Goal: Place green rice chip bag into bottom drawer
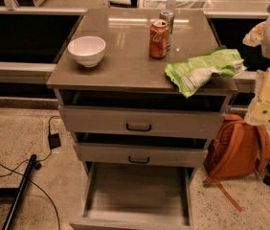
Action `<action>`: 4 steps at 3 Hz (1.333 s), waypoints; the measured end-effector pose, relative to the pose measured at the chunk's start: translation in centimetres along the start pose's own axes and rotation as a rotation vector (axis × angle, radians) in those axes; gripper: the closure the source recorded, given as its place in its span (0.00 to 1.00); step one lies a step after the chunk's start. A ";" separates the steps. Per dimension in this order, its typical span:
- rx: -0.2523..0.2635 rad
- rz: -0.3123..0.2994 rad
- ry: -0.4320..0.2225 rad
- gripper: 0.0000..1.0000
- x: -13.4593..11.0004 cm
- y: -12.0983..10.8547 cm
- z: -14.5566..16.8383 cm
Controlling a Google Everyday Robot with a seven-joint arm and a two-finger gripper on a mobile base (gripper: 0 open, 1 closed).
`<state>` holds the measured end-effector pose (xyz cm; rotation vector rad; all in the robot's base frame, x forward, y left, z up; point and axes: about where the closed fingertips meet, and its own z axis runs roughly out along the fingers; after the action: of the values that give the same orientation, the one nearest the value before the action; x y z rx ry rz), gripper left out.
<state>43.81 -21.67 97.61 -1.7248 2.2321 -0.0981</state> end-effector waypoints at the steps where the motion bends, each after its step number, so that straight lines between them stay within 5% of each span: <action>1: 0.005 -0.005 0.000 0.00 -0.1 -0.2 -0.1; 2: 0.038 -0.079 -0.008 0.00 -0.3 -2.4 0.4; 3: 0.034 -0.199 0.011 0.00 -0.5 -7.4 3.7; 4: -0.021 -0.301 0.044 0.00 -0.6 -12.0 9.5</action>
Offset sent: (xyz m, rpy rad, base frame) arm 0.0655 -0.0093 0.0020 -0.0633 -0.1086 0.1870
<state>57.93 -22.98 91.67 -2.0776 1.9922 -0.1835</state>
